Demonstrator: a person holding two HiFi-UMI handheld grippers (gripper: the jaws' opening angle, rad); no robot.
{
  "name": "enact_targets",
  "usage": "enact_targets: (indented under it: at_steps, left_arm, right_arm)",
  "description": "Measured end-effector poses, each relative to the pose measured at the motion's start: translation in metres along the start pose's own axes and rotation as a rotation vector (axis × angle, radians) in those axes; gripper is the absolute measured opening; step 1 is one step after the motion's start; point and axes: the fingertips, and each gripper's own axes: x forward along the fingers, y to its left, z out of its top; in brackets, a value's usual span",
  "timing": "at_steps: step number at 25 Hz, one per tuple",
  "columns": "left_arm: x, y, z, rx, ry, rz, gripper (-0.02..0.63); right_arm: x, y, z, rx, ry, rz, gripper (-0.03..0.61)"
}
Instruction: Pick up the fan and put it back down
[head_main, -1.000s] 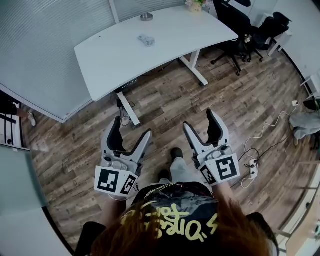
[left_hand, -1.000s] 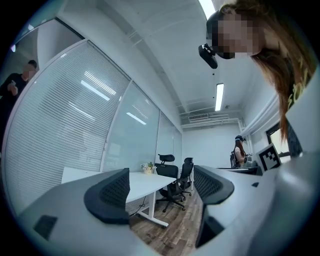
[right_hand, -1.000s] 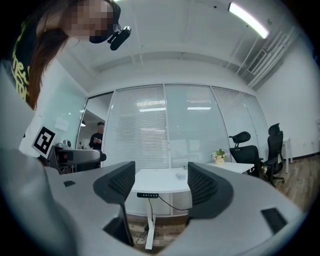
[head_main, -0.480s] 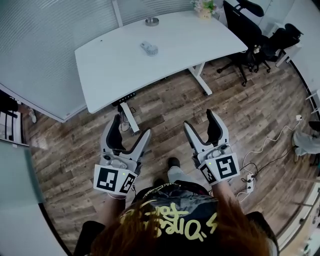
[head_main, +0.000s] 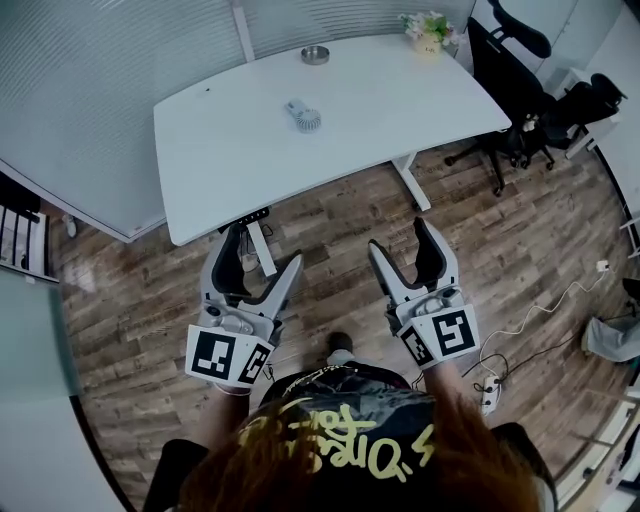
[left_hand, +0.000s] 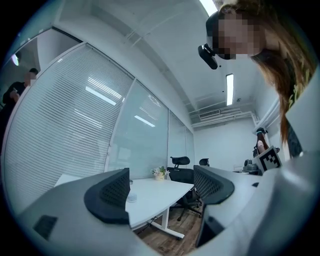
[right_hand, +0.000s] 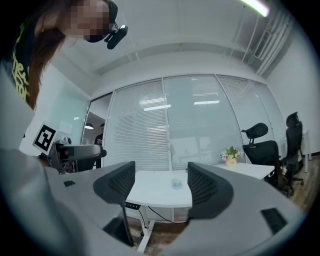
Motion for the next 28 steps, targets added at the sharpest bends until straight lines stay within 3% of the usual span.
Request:
enact_targets:
  at_steps: [11,28]
  left_arm:
    - [0.015,-0.003,-0.010,0.014,0.019,0.084,0.396]
    - [0.001,0.007,-0.010,0.024,0.034,0.116,0.394]
  right_arm:
    - [0.018,-0.023,-0.012,0.025,0.019,0.089,0.310]
    - [0.028,0.000,-0.020,0.050,0.030,0.136,0.310]
